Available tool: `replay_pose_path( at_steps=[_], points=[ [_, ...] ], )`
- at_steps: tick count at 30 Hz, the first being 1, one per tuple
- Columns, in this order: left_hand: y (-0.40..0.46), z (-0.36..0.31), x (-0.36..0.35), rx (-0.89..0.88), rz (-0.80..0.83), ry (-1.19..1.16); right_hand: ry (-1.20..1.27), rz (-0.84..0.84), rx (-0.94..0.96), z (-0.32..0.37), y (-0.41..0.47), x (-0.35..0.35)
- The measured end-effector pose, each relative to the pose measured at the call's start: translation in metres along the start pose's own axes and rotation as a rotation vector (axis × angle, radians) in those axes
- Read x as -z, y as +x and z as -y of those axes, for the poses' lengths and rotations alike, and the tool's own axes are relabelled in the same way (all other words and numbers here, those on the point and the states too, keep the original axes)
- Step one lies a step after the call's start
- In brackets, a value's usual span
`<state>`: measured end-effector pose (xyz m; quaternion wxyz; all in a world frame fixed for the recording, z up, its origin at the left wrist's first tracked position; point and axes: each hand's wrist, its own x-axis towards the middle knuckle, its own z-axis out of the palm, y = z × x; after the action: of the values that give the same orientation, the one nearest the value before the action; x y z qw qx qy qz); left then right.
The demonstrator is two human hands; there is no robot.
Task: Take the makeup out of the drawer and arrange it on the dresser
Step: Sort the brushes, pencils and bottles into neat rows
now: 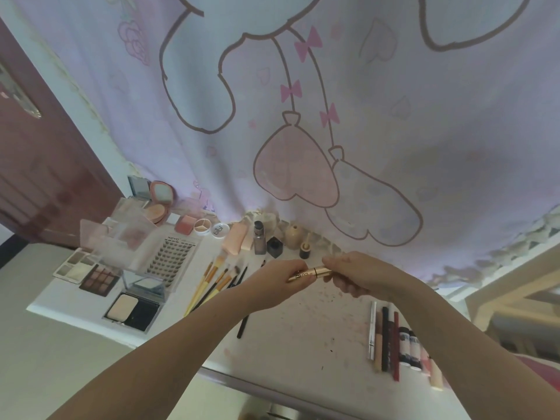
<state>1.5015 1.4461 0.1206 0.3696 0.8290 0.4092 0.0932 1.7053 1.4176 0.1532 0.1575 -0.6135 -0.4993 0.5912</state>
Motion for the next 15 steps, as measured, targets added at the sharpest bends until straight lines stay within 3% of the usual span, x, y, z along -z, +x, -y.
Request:
replay_pose_path(
  at_steps=[3, 7, 12, 15],
  points=[
    [0.000, 0.001, 0.001, 0.022, -0.002, -0.019, 0.067, 0.037, 0.074, -0.001, 0.000, 0.006],
    [0.000, -0.001, 0.003, 0.007, 0.006, -0.012, 0.030, 0.037, -0.047, 0.000, 0.000, 0.004],
    [0.000, -0.003, 0.004, 0.007, 0.006, -0.012, 0.047, 0.086, 0.051, -0.003, -0.001, 0.012],
    [0.000, -0.004, 0.005, -0.010, -0.009, -0.020, 0.053, 0.103, -0.019, -0.001, -0.003, 0.011]
  ],
)
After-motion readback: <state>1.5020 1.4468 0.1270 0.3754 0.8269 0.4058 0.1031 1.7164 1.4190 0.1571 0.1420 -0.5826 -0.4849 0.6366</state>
